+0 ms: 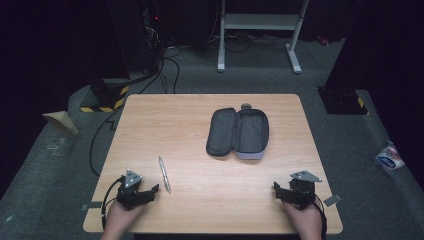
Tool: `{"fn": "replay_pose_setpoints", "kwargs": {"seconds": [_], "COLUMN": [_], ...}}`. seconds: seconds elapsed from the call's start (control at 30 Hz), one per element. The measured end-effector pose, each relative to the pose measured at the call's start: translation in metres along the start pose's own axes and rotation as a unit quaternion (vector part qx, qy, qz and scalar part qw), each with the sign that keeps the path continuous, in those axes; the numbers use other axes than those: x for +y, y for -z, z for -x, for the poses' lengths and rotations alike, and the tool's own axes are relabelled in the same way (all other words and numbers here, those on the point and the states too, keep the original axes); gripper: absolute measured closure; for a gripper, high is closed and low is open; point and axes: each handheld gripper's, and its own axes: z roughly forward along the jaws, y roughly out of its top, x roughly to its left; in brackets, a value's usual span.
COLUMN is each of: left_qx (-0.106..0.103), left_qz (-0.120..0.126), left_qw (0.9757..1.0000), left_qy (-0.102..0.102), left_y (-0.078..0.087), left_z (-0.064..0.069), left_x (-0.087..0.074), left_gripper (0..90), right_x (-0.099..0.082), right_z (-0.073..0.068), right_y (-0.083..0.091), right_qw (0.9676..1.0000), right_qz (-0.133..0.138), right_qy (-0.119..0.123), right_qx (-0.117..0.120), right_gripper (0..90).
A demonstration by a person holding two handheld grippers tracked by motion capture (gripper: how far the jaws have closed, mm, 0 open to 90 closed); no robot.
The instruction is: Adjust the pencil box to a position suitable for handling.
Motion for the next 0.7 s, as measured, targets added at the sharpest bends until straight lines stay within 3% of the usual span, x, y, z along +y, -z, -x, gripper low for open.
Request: {"fn": "replay_pose_setpoints", "kwargs": {"seconds": [0.6,0.7], "left_qx": [-0.001,-0.001], "left_qz": [0.0,0.001], "left_qw": [1.0,1.0], "left_qy": [-0.001,-0.001], "left_y": [-0.0001,-0.0002], "left_z": [-0.0002,-0.0002], "left_x": [0.0001,0.0], "left_gripper": [23.7,23.7], "right_x": [-0.0001,-0.0005], "right_z": [-0.001,-0.0012], "right_y": [0.0004,0.0013], "right_qw": [1.0,1.0], "right_qz": [-0.002,0.001], "right_qy": [0.001,0.0], "right_qx": [0.004,0.005], "right_gripper": [15.1,19.2]}}
